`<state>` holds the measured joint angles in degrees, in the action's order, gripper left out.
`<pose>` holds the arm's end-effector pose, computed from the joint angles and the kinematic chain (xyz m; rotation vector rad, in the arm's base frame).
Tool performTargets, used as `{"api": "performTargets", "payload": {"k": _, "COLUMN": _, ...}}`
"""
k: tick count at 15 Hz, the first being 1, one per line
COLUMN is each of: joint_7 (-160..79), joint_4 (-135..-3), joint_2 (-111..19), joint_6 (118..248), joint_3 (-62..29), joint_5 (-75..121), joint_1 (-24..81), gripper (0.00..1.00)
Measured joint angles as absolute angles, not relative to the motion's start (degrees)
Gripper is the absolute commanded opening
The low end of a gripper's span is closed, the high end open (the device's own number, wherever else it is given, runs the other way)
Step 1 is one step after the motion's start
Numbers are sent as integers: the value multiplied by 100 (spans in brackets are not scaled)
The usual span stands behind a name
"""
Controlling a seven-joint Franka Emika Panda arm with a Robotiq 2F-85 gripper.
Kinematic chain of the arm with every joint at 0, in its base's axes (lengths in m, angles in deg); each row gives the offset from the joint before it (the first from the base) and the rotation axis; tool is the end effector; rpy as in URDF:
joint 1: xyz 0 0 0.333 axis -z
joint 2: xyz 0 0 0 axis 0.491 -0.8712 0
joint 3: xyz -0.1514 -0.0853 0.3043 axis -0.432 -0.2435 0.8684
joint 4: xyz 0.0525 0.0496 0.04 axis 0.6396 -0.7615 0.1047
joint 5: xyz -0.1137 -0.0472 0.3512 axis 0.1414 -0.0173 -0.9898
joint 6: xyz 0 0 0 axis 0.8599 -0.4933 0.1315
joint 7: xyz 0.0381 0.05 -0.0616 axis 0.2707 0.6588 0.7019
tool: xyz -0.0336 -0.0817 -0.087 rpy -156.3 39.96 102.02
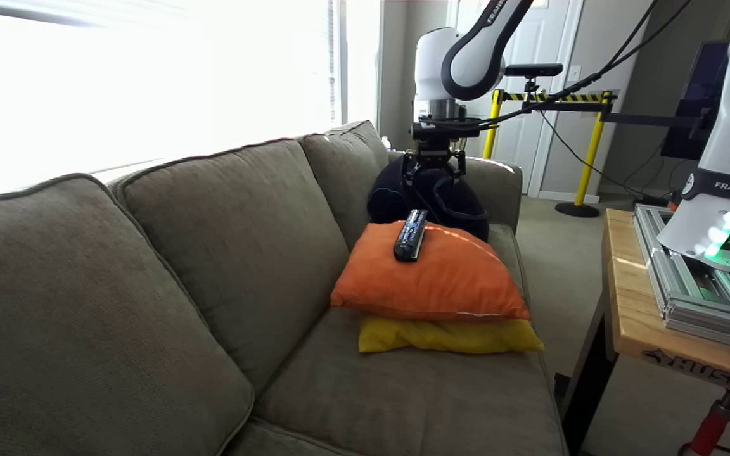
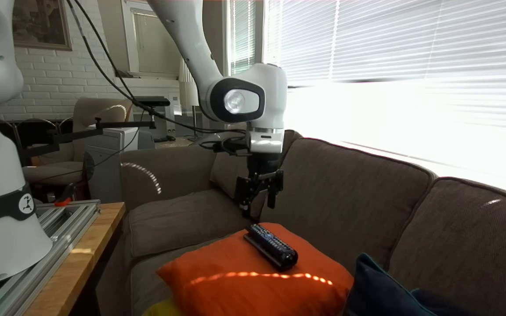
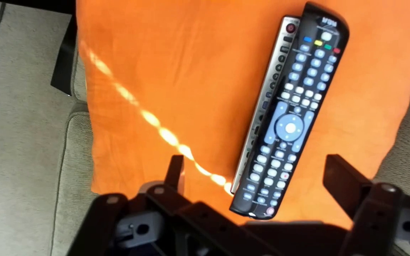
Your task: Rotate the remote control on top to the left.
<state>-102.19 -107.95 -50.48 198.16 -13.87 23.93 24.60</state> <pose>0.5254 0.0296 0.2213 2.6802 -1.5257 -0.0122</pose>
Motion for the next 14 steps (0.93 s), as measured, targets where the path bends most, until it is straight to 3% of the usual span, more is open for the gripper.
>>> {"api": "performTargets", "payload": {"k": 6, "joint_7": -10215, "joint_4": -10531, "joint_2": -5736, "joint_6": 20043, "joint_3": -1834, "joint_5": 2479, "joint_1": 2115, "gripper": 100}}
{"api": "performTargets", "payload": {"k": 14, "joint_7": -9939, "joint_4": -10531, "joint_2": -5768, "joint_6": 20363, "joint_3": -1724, "joint_5": 2244, "joint_1": 2160, "gripper": 100}}
